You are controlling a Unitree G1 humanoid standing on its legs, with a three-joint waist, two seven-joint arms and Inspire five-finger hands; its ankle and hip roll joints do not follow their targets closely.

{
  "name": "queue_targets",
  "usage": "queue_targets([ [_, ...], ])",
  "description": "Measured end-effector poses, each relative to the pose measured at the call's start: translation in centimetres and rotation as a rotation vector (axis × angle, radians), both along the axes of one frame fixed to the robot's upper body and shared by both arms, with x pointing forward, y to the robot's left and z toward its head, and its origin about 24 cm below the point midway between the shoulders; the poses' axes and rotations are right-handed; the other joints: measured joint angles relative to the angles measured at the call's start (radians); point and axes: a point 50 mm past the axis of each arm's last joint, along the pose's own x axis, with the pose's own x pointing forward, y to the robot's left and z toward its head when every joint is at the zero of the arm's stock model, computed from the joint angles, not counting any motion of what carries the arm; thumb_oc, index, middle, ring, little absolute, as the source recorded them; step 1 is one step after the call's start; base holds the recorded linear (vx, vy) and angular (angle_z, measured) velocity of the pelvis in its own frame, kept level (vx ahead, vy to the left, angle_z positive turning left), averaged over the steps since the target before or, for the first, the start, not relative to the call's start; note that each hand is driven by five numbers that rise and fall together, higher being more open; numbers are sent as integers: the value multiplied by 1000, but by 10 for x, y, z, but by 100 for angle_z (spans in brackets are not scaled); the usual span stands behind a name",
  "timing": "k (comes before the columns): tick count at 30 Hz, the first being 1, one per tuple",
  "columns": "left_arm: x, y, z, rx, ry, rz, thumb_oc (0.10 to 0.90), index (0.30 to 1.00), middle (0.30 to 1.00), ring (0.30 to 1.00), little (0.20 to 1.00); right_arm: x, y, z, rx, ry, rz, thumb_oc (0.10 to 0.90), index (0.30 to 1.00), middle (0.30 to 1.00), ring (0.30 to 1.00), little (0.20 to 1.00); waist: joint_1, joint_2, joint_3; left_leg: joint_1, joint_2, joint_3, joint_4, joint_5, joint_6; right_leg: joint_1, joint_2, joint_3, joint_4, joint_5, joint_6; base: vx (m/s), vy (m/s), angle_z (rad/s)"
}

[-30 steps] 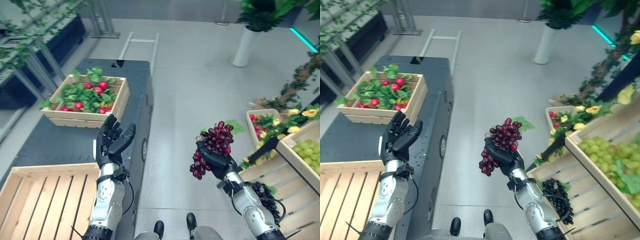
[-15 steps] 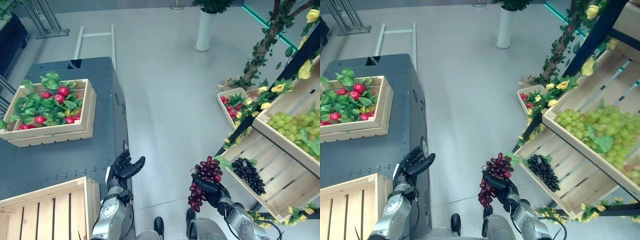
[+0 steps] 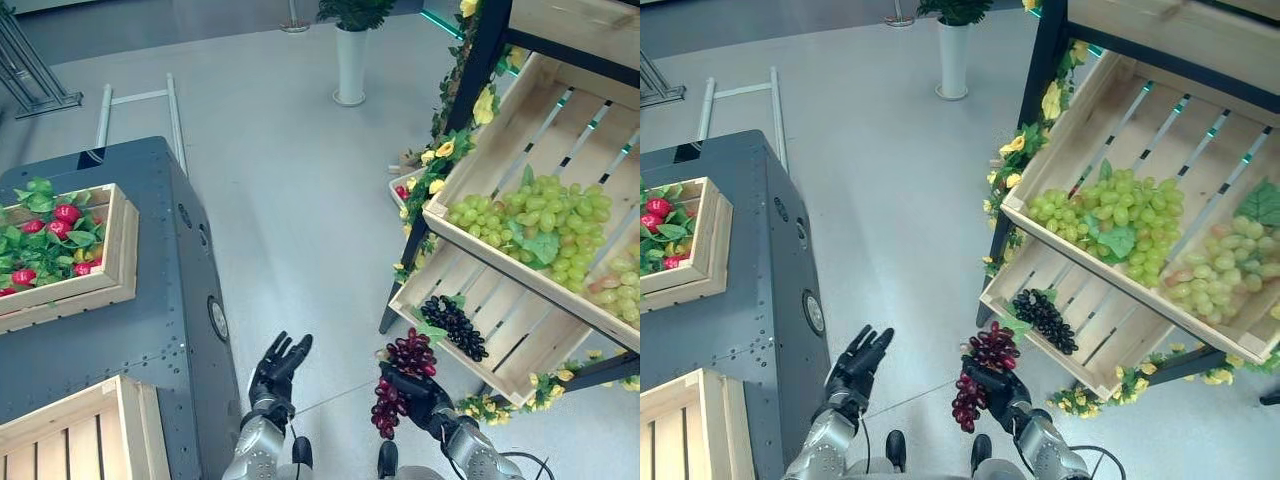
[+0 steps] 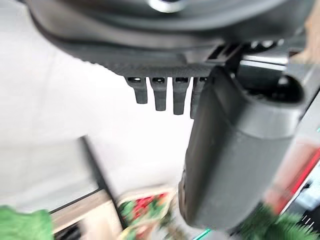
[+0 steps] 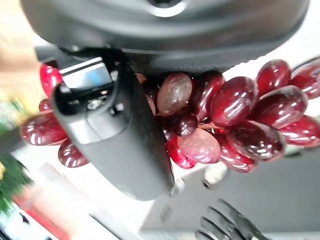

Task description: Pick up the fruits from the basket on one side to the basket on the other side

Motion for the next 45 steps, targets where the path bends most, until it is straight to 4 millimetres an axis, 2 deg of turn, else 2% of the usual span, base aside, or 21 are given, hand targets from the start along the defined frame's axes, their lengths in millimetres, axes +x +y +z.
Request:
queue_targets([
  [2, 1, 4, 1, 7, 0, 20, 800, 900, 900, 900, 900, -6, -6, -2, -20, 10, -42, 400, 300, 300, 300, 300, -13, 0, 0, 1, -3, 3, -6, 0, 1, 0, -3, 3, 0, 1, -1, 68, -46, -3],
  [6, 3, 17, 4, 21, -10, 69, 800, 900, 900, 900, 900, -9, -3, -4, -18, 17, -55, 400, 300, 300, 300, 300, -13, 0, 0, 6, -4, 20, 1, -2, 2, -8, 0, 16, 9, 6, -1, 2, -45, -13],
  [10, 13, 27, 14, 52, -76, 96, 800, 900, 900, 900, 900, 5, -1, 4, 0, -44, -91, 400, 300, 300, 300, 300, -14, -1, 7, -106, -4, 33, 99, -26, 7, -167, -19, 20, 178, -51, -6, -211, -25, -12],
  [12, 29, 30, 26, 69, -144, 100, 800, 900, 900, 900, 900, 24, -2, 16, -8, -118, -100, 400, 300, 300, 300, 300, -7, -6, 61, -185, -6, 45, 226, -79, 13, -256, -44, 17, 322, -98, -9, -147, 3, -16],
  [14, 39, 30, 34, 77, -183, 98, 800, 900, 900, 900, 900, 38, -1, 25, -16, -171, -107, 400, 300, 300, 300, 300, -7, -7, 105, -229, -6, 53, 306, -118, 16, -310, -67, 13, 407, -136, -20, -108, -35, -13],
  [17, 60, 22, 54, 116, -272, 49, 800, 900, 900, 900, 900, 63, -5, 48, -9, -287, -137, 400, 300, 300, 300, 300, -10, 4, 193, -357, 1, 38, 499, -191, 19, -423, -90, 14, 575, -194, -21, -65, -37, 2],
  [21, 71, 8, 66, 135, -323, -9, 800, 900, 900, 900, 900, 84, -14, 72, -23, -405, -181, 400, 300, 300, 300, 300, -15, 11, 280, -482, 1, -11, 677, -251, 19, -531, -107, 11, 728, -241, -32, -53, -50, 2],
  [23, 71, 5, 65, 134, -316, -18, 800, 900, 900, 900, 900, 92, -17, 80, -31, -434, -207, 400, 300, 300, 300, 300, -16, 10, 298, -520, 0, -27, 716, -260, 17, -570, -111, 12, 765, -249, -39, -7, -42, 1],
  [28, 69, 6, 63, 145, -310, -30, 800, 900, 900, 900, 900, 107, -34, 100, -50, -492, -263, 400, 300, 300, 300, 300, -2, 16, 312, -577, -3, -43, 791, -280, 12, -628, -125, 8, 855, -282, -52, 9, -27, 4],
  [35, 69, 11, 64, 174, -313, -49, 800, 900, 900, 900, 900, 137, -63, 147, -100, -630, -363, 400, 300, 300, 300, 300, 19, 32, 325, -634, -11, -86, 849, -284, 5, -671, -134, -14, 924, -306, -72, 37, -41, 10],
  [37, 68, 13, 63, 178, -300, -62, 800, 900, 900, 900, 900, 143, -78, 164, -142, -674, -391, 400, 300, 300, 300, 300, 38, 35, 328, -640, -12, -92, 852, -284, 5, -676, -136, -21, 934, -309, -77, 33, -35, 7],
  [45, 59, 19, 56, 196, -260, -113, 800, 900, 900, 900, 900, 161, -132, 224, -284, -770, -542, 400, 300, 300, 300, 300, 61, 45, 332, -651, -19, -122, 877, -283, 7, -669, -142, -42, 954, -324, -84, 34, -38, 9],
])
